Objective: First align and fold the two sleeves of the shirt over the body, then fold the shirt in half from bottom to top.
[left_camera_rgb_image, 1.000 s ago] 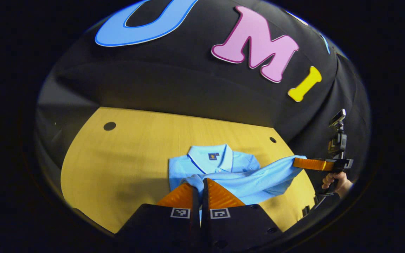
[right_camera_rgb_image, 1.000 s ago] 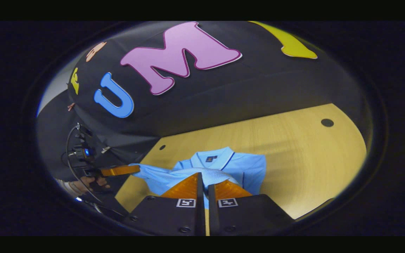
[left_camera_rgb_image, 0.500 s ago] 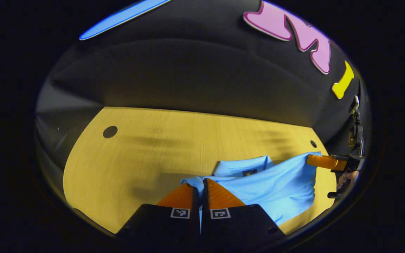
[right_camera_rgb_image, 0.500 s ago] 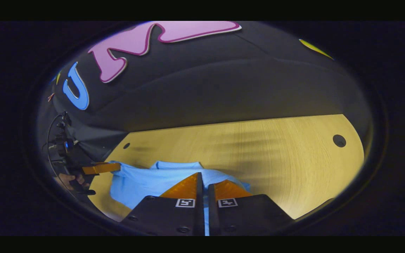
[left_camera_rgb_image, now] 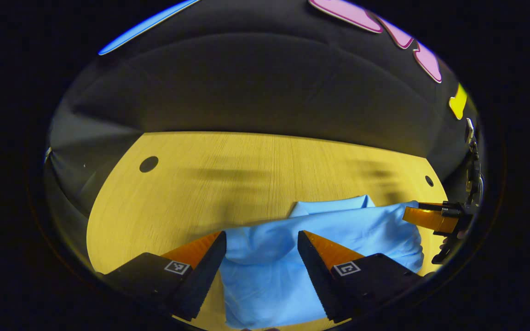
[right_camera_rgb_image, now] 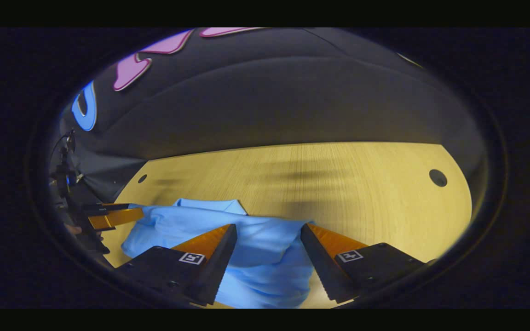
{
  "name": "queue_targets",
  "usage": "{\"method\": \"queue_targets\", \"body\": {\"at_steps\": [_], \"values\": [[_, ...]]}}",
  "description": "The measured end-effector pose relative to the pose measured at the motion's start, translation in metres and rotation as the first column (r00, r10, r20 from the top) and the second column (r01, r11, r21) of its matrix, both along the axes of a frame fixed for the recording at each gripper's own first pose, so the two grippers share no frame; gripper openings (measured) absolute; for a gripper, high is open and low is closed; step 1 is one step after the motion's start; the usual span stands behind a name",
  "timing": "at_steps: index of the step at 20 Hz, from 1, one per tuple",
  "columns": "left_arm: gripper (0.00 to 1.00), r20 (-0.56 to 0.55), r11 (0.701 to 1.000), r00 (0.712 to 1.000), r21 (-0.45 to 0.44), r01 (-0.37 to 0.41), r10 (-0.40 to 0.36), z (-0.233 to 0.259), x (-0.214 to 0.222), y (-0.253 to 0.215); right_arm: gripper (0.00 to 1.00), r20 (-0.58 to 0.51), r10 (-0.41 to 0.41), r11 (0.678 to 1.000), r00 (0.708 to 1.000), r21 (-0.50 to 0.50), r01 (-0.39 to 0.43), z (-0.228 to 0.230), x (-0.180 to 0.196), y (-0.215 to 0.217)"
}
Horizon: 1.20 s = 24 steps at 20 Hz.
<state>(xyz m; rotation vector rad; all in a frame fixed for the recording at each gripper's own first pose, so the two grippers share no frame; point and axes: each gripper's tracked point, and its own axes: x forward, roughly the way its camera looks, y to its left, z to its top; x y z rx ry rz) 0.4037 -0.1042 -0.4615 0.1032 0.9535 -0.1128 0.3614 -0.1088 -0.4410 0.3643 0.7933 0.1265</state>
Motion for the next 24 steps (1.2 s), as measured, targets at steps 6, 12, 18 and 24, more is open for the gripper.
{"method": "queue_targets", "body": {"at_steps": [6, 12, 18, 24], "values": [[0.97, 0.187, 0.999, 0.981, 0.006, 0.053, -0.054, 0.098, -0.033, -0.002, 0.96, 0.172, -0.003, 0.987, 0.985, -0.159, 0.031, 0.077, -0.035, -0.021], [0.97, 0.434, 0.993, 0.895, -0.013, 0.114, -0.097, 0.227, -0.152, -0.005, 0.97, 0.449, -0.059, 0.945, 0.891, -0.262, 0.195, 0.227, -0.125, -0.008], [0.97, 0.575, 0.991, 0.813, -0.029, 0.130, -0.089, 0.314, -0.314, 0.013, 0.97, 0.562, -0.080, 0.937, 0.823, -0.240, 0.255, 0.311, -0.284, 0.068], [0.96, 0.646, 0.994, 0.761, -0.041, 0.104, -0.053, 0.368, -0.434, 0.034, 0.98, 0.611, -0.038, 0.951, 0.791, -0.221, 0.216, 0.359, -0.403, 0.147]]}}
